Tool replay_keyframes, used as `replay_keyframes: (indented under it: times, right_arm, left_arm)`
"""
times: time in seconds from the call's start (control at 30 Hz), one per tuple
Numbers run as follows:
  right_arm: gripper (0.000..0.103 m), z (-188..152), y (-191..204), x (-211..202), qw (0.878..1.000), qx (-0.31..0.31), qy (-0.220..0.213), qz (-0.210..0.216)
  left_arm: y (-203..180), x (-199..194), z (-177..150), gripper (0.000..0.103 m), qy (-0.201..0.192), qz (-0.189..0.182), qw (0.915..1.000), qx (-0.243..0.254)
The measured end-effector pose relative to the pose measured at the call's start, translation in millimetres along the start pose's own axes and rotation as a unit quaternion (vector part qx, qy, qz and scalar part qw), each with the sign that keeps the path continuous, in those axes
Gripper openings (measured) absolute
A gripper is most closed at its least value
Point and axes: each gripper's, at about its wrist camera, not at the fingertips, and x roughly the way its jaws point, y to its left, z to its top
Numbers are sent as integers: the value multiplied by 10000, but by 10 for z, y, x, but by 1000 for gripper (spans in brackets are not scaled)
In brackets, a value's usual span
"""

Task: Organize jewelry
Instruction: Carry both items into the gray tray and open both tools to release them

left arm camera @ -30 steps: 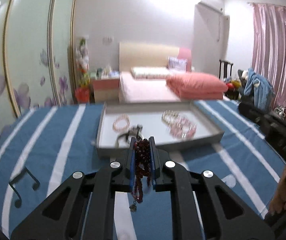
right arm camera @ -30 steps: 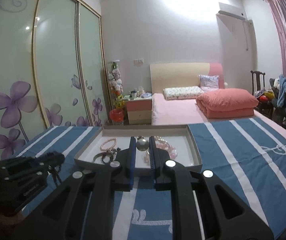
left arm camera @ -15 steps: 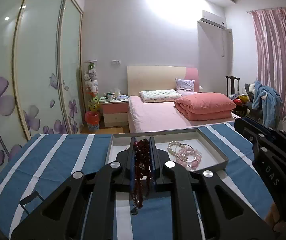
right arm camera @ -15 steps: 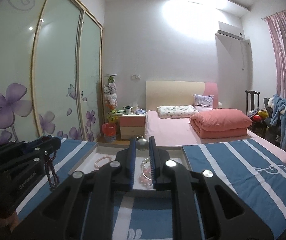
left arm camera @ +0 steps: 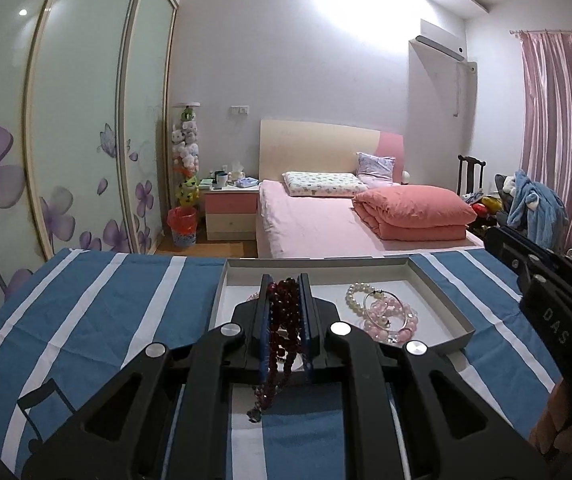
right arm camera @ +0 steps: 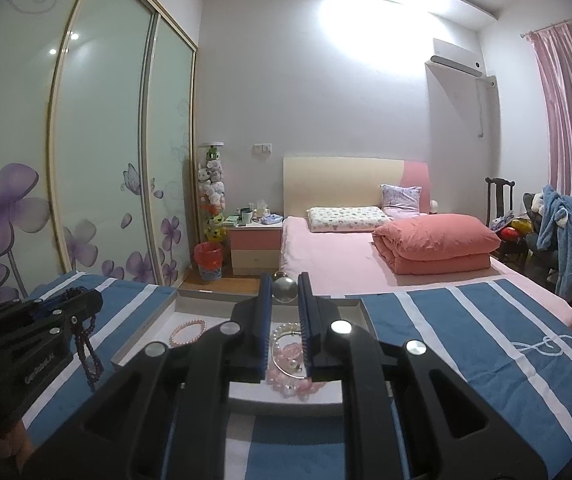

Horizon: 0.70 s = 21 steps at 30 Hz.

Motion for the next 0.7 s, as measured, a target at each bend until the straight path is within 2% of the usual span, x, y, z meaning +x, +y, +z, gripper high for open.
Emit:
replay_keyframes:
  times: [0.23, 0.57, 0.63, 0.67, 0.7]
  right_arm:
    - [14, -2, -29, 304, 9998, 41, 136, 120]
    - [14, -142, -197, 1165, 9914, 552, 1088, 481]
    - [17, -168, -241, 1285, 9870, 709, 1307, 613]
    - [27, -177, -276, 1300, 9855, 803, 1353, 641]
    - [31, -174, -297, 1296, 9851, 847, 1357, 632]
  left_arm:
    - [-14, 246, 56, 13, 158, -272, 9995, -18]
    - [-93, 974, 23, 13, 819, -558, 9951, -7]
    - [-104, 1039, 5, 13, 921, -601, 9939, -61]
    - [-90, 1045, 0, 14, 946, -637, 9934, -113]
    - [-95, 1042, 10, 14, 962, -663, 9930, -148]
